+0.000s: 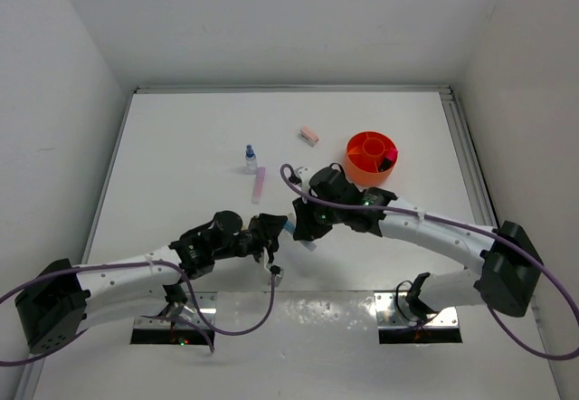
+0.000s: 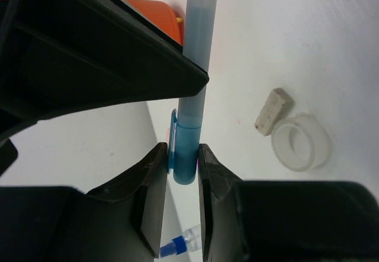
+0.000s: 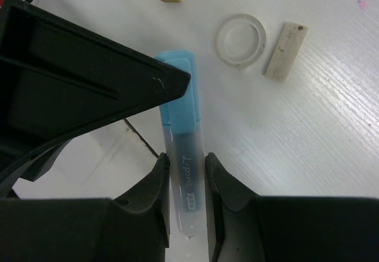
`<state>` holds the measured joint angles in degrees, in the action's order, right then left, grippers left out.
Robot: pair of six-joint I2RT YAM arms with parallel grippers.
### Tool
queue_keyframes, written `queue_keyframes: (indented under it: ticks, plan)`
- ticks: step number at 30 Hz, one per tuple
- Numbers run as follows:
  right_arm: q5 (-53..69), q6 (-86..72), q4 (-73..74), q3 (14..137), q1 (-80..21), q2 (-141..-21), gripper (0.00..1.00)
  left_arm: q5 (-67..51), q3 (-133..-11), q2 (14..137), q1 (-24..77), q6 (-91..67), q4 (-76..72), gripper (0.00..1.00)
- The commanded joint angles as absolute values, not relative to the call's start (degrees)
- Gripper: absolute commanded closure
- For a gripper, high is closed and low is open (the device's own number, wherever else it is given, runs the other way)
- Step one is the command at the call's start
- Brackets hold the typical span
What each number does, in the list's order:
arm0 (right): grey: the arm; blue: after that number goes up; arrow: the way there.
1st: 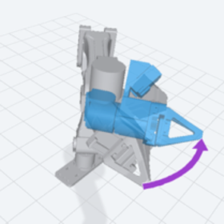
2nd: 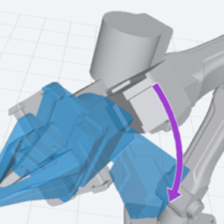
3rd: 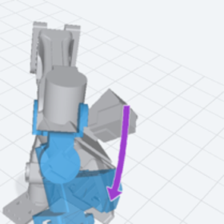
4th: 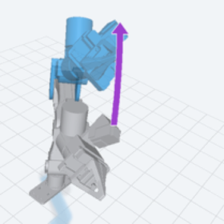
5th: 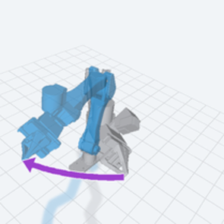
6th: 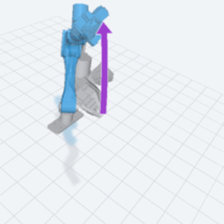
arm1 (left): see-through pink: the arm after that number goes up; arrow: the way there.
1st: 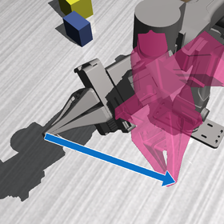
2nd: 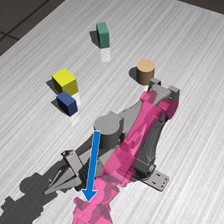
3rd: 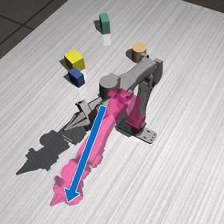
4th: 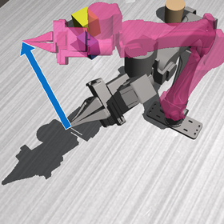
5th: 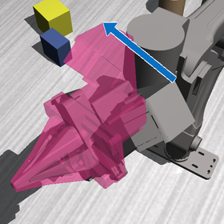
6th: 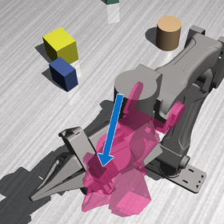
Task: Sort the stationery into containers
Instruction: Close the pen cap on the pen.
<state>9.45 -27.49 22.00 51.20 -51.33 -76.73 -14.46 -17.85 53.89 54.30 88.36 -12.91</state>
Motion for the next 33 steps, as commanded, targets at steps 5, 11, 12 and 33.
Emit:
queue_keyframes:
  ticks: [5, 11, 12, 33]
  plan:
    - [-1.8, -28.3, 5.4, 47.3, -49.1, -71.7, 1.00, -33.5, -17.7, 54.0, 59.2, 79.2, -23.9, 1.00]
    - [-1.1, -27.4, 4.1, 43.3, -49.1, -68.4, 0.79, -30.5, -17.8, 53.7, 59.4, 78.0, -23.5, 1.00]
    - [-1.1, -27.3, 4.2, 43.1, -49.2, -67.7, 0.74, -30.1, -17.5, 53.4, 59.4, 78.0, -23.4, 1.00]
    - [3.4, -12.6, 26.1, 49.8, -49.0, -57.1, 0.15, -29.4, -16.3, 53.0, 59.3, 81.6, -22.1, 1.00]
